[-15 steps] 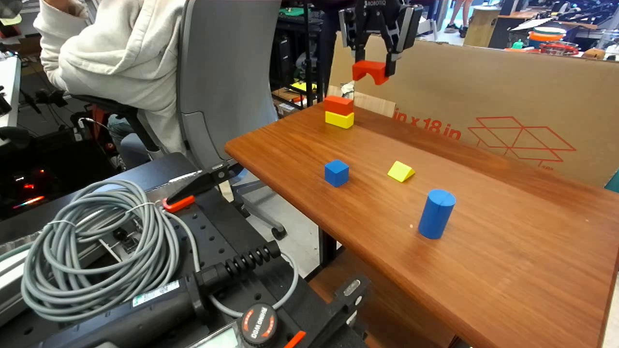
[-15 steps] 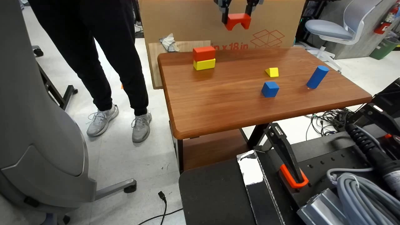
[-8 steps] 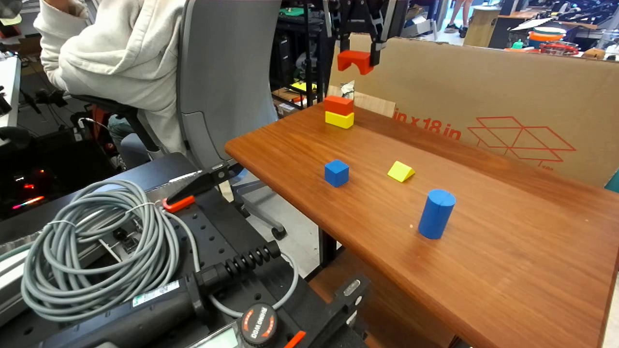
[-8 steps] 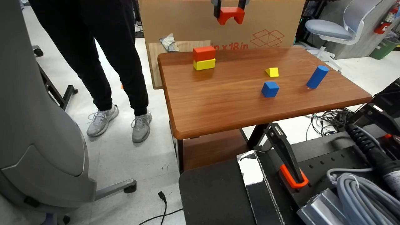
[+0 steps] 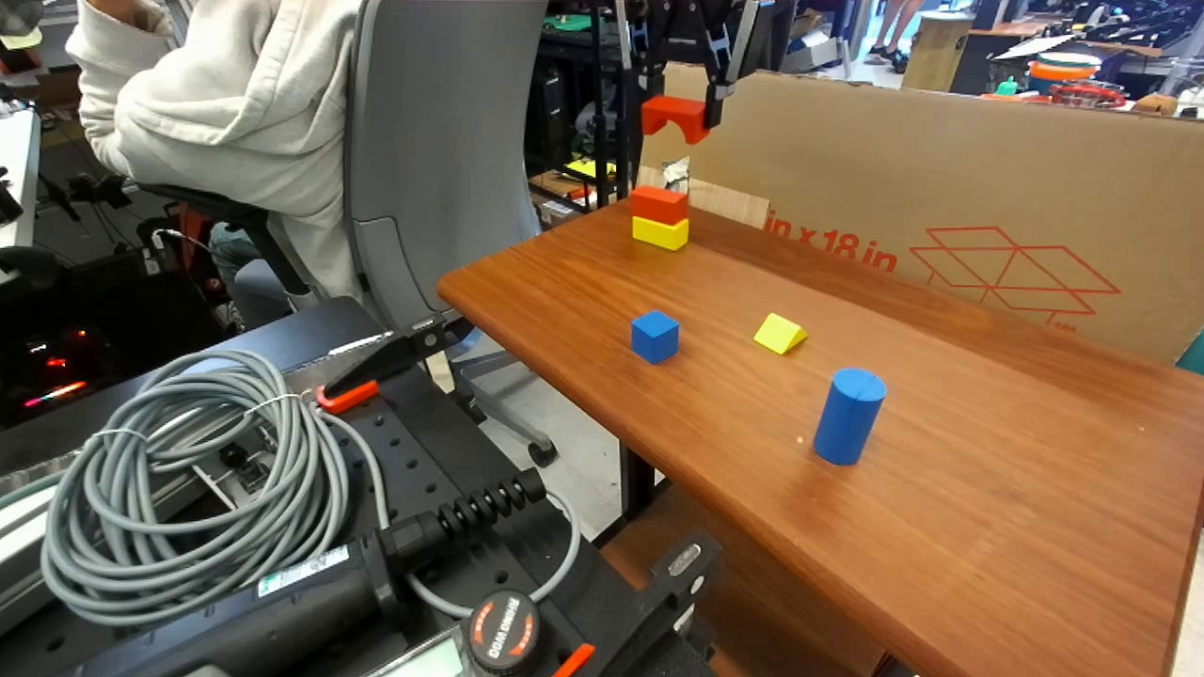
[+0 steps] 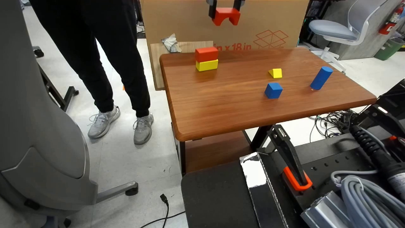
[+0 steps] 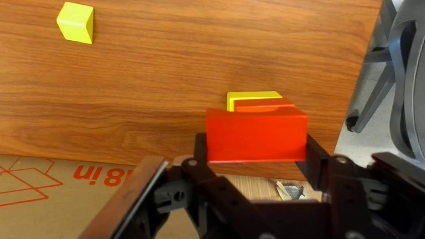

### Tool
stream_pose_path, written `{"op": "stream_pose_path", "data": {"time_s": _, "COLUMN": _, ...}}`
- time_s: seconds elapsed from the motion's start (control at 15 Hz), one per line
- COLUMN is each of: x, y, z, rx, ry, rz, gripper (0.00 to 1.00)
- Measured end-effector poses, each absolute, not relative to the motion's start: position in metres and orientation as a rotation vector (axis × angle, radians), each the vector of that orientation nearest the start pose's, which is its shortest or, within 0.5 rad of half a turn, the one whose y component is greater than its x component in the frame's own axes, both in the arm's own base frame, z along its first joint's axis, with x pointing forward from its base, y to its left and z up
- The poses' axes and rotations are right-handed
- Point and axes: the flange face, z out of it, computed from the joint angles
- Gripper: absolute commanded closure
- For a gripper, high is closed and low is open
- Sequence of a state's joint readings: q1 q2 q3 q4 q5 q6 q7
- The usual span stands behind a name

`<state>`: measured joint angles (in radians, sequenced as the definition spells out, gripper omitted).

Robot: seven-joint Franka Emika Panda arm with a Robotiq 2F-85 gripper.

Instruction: Put the orange block over the other orange block

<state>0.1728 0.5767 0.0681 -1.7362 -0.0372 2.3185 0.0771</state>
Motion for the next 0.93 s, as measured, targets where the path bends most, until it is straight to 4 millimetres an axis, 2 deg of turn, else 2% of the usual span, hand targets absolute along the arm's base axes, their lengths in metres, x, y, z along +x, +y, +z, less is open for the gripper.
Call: {"op": "stream_pose_path", "data": {"time_s": 0.93, "x": 0.684, "y": 0.175, "z": 0.210, "rx": -3.071, "ry": -0.314, "rz": 0.058, "gripper": 0.59}}
